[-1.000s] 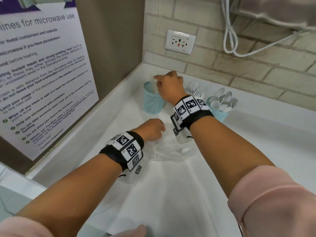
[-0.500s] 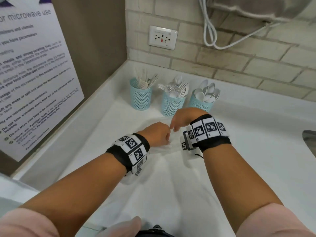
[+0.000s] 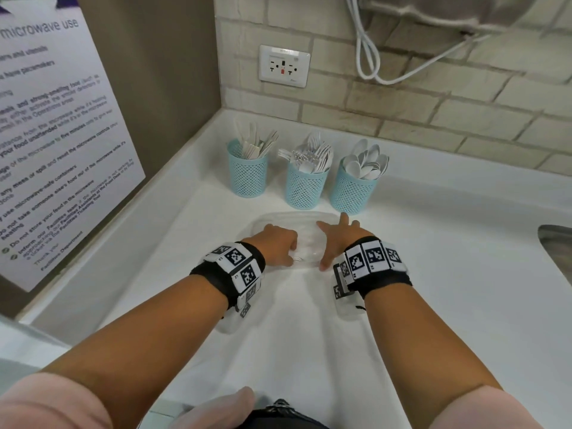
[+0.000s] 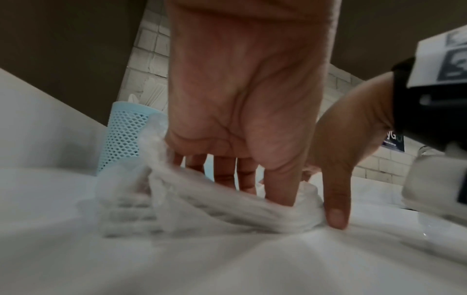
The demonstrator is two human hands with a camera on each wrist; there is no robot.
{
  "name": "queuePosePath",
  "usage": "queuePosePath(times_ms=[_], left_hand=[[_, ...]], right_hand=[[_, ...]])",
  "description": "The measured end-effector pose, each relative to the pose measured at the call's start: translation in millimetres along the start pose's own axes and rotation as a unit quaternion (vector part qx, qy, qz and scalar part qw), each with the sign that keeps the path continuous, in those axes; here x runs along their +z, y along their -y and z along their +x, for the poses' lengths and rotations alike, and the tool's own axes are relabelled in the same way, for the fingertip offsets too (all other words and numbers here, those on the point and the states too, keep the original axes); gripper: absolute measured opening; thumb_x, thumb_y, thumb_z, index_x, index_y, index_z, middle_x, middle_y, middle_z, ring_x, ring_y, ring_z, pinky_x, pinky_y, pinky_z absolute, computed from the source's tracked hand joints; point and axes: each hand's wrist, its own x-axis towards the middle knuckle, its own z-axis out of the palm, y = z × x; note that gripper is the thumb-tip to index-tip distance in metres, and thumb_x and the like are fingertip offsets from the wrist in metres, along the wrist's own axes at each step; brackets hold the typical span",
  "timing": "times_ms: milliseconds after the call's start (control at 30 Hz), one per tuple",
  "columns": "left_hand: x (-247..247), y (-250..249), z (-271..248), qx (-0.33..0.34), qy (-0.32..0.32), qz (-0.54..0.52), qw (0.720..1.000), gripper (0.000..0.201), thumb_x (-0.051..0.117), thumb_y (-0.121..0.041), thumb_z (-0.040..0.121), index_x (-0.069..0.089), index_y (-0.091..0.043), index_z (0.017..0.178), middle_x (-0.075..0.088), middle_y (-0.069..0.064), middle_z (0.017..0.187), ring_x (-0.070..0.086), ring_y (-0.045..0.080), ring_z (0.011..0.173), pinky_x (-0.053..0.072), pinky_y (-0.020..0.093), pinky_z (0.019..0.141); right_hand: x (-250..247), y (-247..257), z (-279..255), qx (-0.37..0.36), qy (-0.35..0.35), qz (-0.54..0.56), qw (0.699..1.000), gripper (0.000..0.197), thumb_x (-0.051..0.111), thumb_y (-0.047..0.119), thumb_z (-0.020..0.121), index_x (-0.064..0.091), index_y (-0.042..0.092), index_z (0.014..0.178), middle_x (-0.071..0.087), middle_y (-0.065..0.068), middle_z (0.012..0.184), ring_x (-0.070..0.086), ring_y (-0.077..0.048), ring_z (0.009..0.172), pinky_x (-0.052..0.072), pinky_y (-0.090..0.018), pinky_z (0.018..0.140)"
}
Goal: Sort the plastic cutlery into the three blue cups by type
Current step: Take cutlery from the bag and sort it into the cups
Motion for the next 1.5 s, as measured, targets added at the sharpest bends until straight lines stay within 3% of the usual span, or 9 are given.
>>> queuePosePath(times_ms=[267,367,500,600,700,800,1133,1267,1500], left_hand=[[3,-2,3,-0.015,0.041,0.018,0.999,0.039,0.046,-0.034,0.094,0.048,-0.012,0.126,0.052,0.009,0.129,0.044,0.030,0.121,0.036,0.033,0.097],[2,-2,3,-0.016,0.028,0.011,0.999,0.040,0.046,-0.034,0.095,0.049,-0.008,0.125,0.053,0.011,0.129,0.048,0.029,0.118,0.037,0.032,0.095],[-1,1,4,-0.022,0.002,-0.007,1.000,0.035,0.050,-0.030,0.094,0.055,-0.005,0.117,0.058,0.012,0.121,0.054,0.027,0.110,0.041,0.030,0.089],[-4,3,3,-0.025,-0.020,-0.031,0.999,0.034,0.051,-0.029,0.095,0.054,-0.004,0.117,0.058,0.010,0.122,0.052,0.026,0.112,0.037,0.026,0.087],[-7,6,5,-0.030,-0.042,-0.074,0.996,0.024,0.052,-0.023,0.094,0.055,-0.007,0.112,0.059,0.011,0.116,0.053,0.026,0.106,0.034,0.024,0.080],[-9,8,8,-0.044,-0.022,-0.165,0.985,0.007,0.052,-0.010,0.090,0.053,-0.017,0.089,0.064,0.001,0.096,0.055,0.019,0.094,0.037,0.022,0.073],[-33,18,-3,-0.065,-0.020,-0.304,0.950,0.025,0.040,-0.021,0.100,0.060,-0.012,0.111,0.048,0.002,0.104,0.044,0.013,0.082,0.035,0.024,0.070],[-32,22,-1,-0.082,-0.019,-0.430,0.899,0.016,0.046,-0.021,0.097,0.057,-0.023,0.087,0.061,0.003,0.106,0.057,0.019,0.092,0.044,0.031,0.076],[-49,12,-5,-0.035,-0.140,-0.535,0.832,0.020,0.043,-0.022,0.100,0.059,-0.012,0.107,0.061,0.000,0.078,0.059,0.011,0.068,0.051,0.021,0.063]], right_hand=[[-9,-9,3,-0.063,0.006,0.223,0.973,0.075,0.061,0.047,0.085,0.024,0.026,0.148,0.028,0.003,0.153,0.038,-0.020,0.133,0.036,-0.038,0.109],[-2,-8,9,-0.054,-0.042,0.282,0.957,0.049,0.052,0.028,0.095,0.041,0.017,0.140,0.050,-0.003,0.127,0.058,-0.017,0.089,0.051,-0.026,0.081],[6,-8,15,-0.034,-0.054,0.310,0.949,0.049,0.060,0.011,0.089,0.047,0.018,0.136,0.051,0.000,0.101,0.038,-0.004,0.060,0.036,-0.015,0.049],[6,-11,16,-0.032,-0.059,0.279,0.958,0.062,0.053,0.001,0.087,0.036,0.020,0.143,0.046,-0.006,0.139,0.051,-0.006,0.082,0.044,-0.015,0.069],[8,-11,15,-0.019,-0.054,0.216,0.975,0.075,0.049,0.001,0.086,0.016,0.025,0.149,0.027,-0.008,0.153,0.034,-0.031,0.135,0.035,-0.042,0.110],[8,-6,13,-0.006,-0.008,0.174,0.985,0.092,0.060,0.009,0.085,0.000,0.034,0.149,0.010,-0.020,0.153,0.034,-0.039,0.134,0.038,-0.048,0.106],[4,-9,8,0.010,0.022,0.098,0.995,0.081,0.049,0.001,0.085,0.010,0.031,0.150,0.003,-0.021,0.152,0.039,-0.033,0.132,0.037,-0.042,0.108],[2,-8,4,0.016,0.011,0.084,0.996,0.079,0.053,0.006,0.086,0.014,0.030,0.150,0.011,-0.018,0.150,0.045,-0.031,0.126,0.039,-0.042,0.106],[-28,-21,-14,-0.059,-0.012,0.173,0.983,0.062,0.072,0.024,0.079,0.048,0.030,0.136,0.053,-0.002,0.135,0.050,-0.016,0.101,0.040,-0.028,0.094]])
